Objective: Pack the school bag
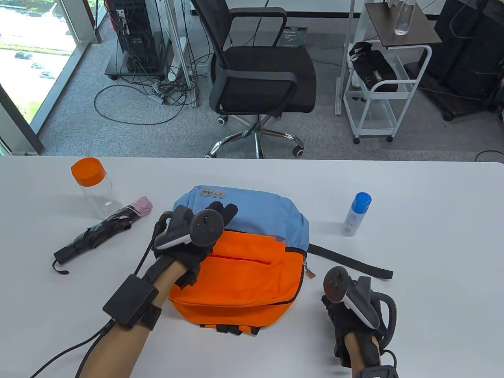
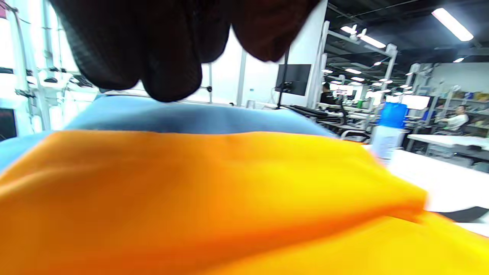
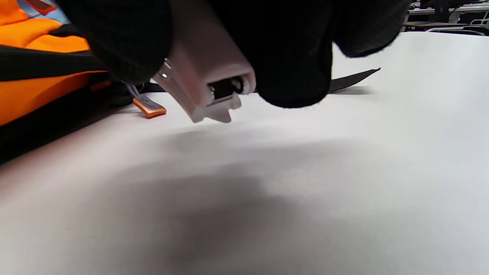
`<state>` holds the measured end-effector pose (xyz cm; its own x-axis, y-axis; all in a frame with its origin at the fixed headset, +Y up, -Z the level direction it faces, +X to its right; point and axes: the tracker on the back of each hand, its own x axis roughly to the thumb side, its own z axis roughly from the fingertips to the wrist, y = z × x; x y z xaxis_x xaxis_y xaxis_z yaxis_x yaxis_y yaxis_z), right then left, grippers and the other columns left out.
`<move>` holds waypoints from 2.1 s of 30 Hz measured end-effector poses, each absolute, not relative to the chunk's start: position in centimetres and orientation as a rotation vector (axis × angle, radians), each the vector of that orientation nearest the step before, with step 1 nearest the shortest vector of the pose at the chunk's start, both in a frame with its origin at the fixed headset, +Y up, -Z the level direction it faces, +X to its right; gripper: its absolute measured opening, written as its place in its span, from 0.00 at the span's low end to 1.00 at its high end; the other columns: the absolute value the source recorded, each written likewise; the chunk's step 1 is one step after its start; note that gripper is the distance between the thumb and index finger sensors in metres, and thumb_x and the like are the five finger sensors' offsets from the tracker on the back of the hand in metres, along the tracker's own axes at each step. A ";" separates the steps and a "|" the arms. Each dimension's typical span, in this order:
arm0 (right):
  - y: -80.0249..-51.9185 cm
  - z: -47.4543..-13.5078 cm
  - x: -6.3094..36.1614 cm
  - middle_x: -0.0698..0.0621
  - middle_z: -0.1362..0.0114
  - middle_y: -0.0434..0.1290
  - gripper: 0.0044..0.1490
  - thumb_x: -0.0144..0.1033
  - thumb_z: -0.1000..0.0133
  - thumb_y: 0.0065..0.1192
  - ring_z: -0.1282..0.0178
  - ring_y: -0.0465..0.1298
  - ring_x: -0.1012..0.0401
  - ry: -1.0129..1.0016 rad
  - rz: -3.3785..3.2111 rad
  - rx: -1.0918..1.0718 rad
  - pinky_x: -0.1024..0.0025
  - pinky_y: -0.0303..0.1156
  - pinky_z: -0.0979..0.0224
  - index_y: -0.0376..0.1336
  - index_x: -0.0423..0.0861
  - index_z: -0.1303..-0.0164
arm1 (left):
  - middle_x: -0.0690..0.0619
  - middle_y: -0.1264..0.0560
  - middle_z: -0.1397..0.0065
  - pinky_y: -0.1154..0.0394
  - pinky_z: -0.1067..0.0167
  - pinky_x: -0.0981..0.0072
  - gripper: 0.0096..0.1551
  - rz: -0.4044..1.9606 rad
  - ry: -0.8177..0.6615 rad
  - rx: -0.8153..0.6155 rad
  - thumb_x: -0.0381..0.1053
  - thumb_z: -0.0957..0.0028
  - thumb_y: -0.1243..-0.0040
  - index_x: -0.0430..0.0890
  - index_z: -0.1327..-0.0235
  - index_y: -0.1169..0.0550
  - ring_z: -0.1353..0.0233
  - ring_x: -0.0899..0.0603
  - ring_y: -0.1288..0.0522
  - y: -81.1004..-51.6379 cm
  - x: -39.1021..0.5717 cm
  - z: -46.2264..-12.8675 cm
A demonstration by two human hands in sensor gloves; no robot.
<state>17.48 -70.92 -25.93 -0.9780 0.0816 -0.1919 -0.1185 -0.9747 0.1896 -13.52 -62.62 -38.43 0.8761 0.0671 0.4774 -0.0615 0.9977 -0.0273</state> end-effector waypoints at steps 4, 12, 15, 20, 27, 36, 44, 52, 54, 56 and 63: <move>-70.6 -26.0 17.3 0.42 0.39 0.77 0.42 0.49 0.53 0.67 0.44 0.80 0.48 0.289 3.000 -0.250 0.40 0.70 0.31 0.63 0.40 0.32 | 0.50 0.14 0.44 0.18 0.41 0.42 0.38 -0.148 -0.430 0.051 0.55 0.49 0.34 0.47 0.23 0.26 0.45 0.43 0.14 -64.5 -12.6 -40.9; -70.2 -26.2 17.3 0.42 0.38 0.76 0.42 0.49 0.54 0.67 0.44 0.80 0.48 0.269 2.985 -0.224 0.39 0.69 0.31 0.63 0.40 0.32 | 0.49 0.15 0.42 0.15 0.48 0.51 0.52 -0.125 -0.431 -0.189 0.65 0.58 0.35 0.44 0.19 0.30 0.48 0.45 0.14 -65.5 -12.8 -42.4; -70.1 -26.3 17.3 0.42 0.38 0.76 0.42 0.49 0.54 0.67 0.44 0.80 0.48 0.269 2.985 -0.227 0.39 0.69 0.31 0.63 0.41 0.32 | 0.41 0.27 0.26 0.23 0.37 0.45 0.63 -0.121 -0.436 -0.330 0.68 0.58 0.35 0.43 0.12 0.43 0.33 0.37 0.24 -65.9 -13.1 -41.8; -70.7 -26.2 17.2 0.42 0.38 0.76 0.42 0.49 0.54 0.67 0.43 0.80 0.48 0.303 2.998 -0.230 0.39 0.69 0.31 0.63 0.41 0.32 | 0.38 0.33 0.21 0.27 0.33 0.38 0.65 -0.161 -0.459 -0.291 0.68 0.59 0.39 0.41 0.11 0.46 0.28 0.30 0.29 -66.7 -13.0 -41.2; -69.3 -25.8 17.1 0.43 0.38 0.77 0.42 0.50 0.54 0.67 0.44 0.80 0.48 0.248 3.011 -0.209 0.39 0.70 0.31 0.63 0.41 0.32 | 0.46 0.13 0.46 0.14 0.52 0.52 0.25 -0.192 -0.616 0.136 0.51 0.50 0.32 0.42 0.43 0.14 0.50 0.42 0.12 -66.4 -13.6 -39.9; -61.0 -28.7 7.6 0.44 0.39 0.76 0.45 0.49 0.56 0.68 0.45 0.80 0.49 0.000 2.951 0.307 0.39 0.69 0.30 0.62 0.44 0.29 | 0.45 0.14 0.46 0.16 0.47 0.48 0.24 -0.103 -0.688 0.059 0.50 0.49 0.32 0.40 0.44 0.14 0.48 0.41 0.15 -61.1 -12.9 -40.5; -63.3 -37.2 -1.5 0.42 0.36 0.66 0.61 0.57 0.63 0.66 0.36 0.67 0.42 -0.017 2.979 0.343 0.29 0.55 0.27 0.49 0.38 0.27 | 0.44 0.15 0.46 0.17 0.47 0.47 0.23 0.099 -0.658 -0.084 0.47 0.47 0.32 0.39 0.42 0.14 0.48 0.40 0.16 -61.4 -14.2 -42.2; -67.2 -39.0 -0.3 0.36 0.26 0.54 0.68 0.69 0.59 0.52 0.32 0.63 0.42 0.295 3.035 0.160 0.29 0.55 0.25 0.39 0.34 0.23 | 0.44 0.15 0.46 0.17 0.46 0.48 0.24 0.080 -0.666 -0.067 0.49 0.48 0.33 0.40 0.43 0.14 0.48 0.41 0.16 -61.2 -14.6 -42.7; -67.2 -39.0 0.4 0.31 0.22 0.50 0.70 0.69 0.57 0.51 0.29 0.59 0.36 0.428 2.835 0.218 0.26 0.52 0.26 0.37 0.32 0.21 | 0.44 0.15 0.46 0.17 0.46 0.48 0.24 0.092 -0.658 -0.071 0.49 0.48 0.32 0.40 0.43 0.14 0.48 0.41 0.16 -61.4 -14.7 -43.0; -66.8 -39.1 1.1 0.33 0.23 0.55 0.66 0.67 0.56 0.54 0.29 0.62 0.37 0.356 2.772 0.150 0.28 0.55 0.26 0.44 0.35 0.20 | 0.44 0.15 0.46 0.17 0.46 0.48 0.24 0.110 -0.655 -0.066 0.49 0.48 0.33 0.40 0.43 0.14 0.48 0.41 0.16 -61.6 -14.9 -43.1; -66.3 -39.7 0.4 0.41 0.37 0.74 0.46 0.58 0.53 0.62 0.42 0.76 0.46 0.109 3.079 -0.160 0.36 0.66 0.29 0.62 0.39 0.32 | 0.44 0.15 0.46 0.17 0.46 0.48 0.24 0.111 -0.659 -0.067 0.49 0.48 0.33 0.40 0.42 0.14 0.48 0.41 0.16 -61.5 -14.5 -43.2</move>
